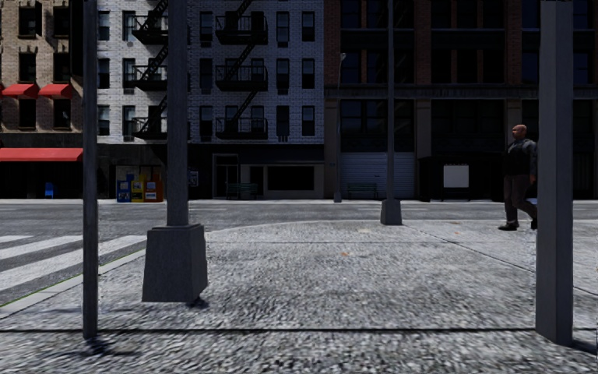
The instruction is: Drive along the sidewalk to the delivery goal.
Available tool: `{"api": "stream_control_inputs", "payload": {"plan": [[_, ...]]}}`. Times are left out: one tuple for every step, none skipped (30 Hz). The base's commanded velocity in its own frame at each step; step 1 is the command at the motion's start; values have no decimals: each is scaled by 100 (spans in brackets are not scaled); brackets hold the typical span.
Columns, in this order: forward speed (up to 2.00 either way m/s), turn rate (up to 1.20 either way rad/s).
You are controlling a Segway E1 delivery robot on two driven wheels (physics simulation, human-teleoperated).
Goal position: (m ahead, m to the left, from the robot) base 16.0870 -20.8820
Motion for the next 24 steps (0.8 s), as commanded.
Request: {"api": "stream_control_inputs", "payload": {"plan": [[200, 0], [200, -17], [200, -41], [200, -41], [200, -65], [200, -83], [200, -87], [200, -87], [200, -88], [200, -88], [200, -88], [200, -89], [200, -89], [200, -96], [200, -99], [200, -100], [200, -101], [200, -101], [200, -101], [200, -101], [200, -101], [200, -101], [200, -101], [200, -101]]}}
